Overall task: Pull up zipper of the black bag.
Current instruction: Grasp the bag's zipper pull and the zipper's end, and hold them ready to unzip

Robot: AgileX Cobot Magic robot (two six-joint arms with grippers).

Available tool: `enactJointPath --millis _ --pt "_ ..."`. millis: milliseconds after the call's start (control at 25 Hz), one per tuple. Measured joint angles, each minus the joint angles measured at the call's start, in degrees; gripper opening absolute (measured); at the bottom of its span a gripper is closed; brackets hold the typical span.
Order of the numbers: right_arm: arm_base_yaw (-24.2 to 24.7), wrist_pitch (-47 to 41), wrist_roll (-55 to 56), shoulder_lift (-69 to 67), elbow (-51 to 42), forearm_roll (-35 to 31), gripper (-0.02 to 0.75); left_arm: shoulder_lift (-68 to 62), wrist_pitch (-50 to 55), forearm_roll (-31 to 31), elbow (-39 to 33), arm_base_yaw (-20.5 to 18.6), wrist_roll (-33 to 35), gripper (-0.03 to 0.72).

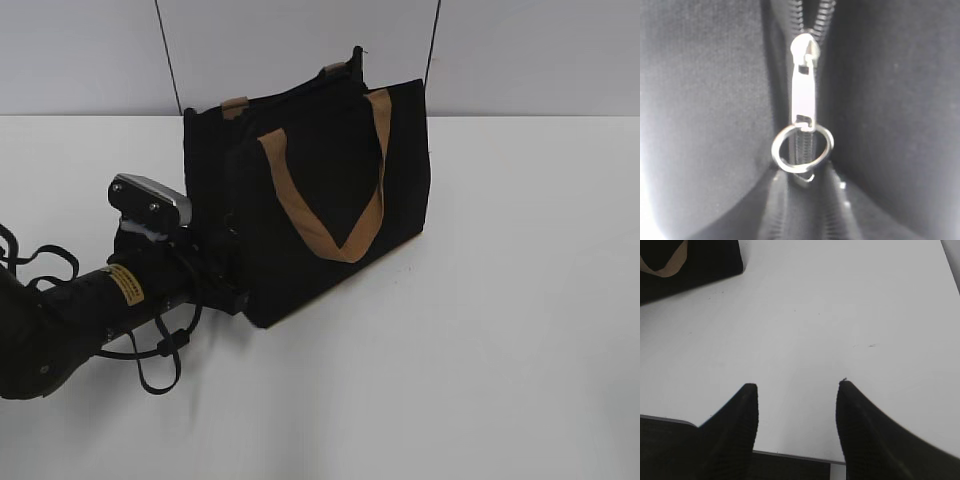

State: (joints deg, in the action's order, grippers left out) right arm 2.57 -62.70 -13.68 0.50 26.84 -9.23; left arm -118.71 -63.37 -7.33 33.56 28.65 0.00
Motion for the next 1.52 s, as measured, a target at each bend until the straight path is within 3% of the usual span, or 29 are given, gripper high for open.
enactJointPath --millis 160,440,720,1200,1520 --pt "0.00 0.00 0.00 0.00 0.00 0.00 0.389 0.00 -0.20 -0.07 0.00 0.00 0.00 0.213" --pt "0.00 0.00 0.00 0.00 0.00 0.00 0.389 0.00 0.62 0.03 0.00 0.00 0.00 0.083" --pt "0.00 0.00 0.00 0.00 0.00 0.00 0.389 0.20 1.66 0.58 -0.07 0.00 0.00 0.017" --pt "0.00 0.06 -0.53 -3.28 0.98 -8.89 0.389 11.41 6.18 0.89 -4.84 0.00 0.00 0.010" --pt "0.00 0.44 -10.24 -15.06 6.99 -16.76 0.389 24.35 16.19 1.68 -6.50 0.00 0.00 0.010"
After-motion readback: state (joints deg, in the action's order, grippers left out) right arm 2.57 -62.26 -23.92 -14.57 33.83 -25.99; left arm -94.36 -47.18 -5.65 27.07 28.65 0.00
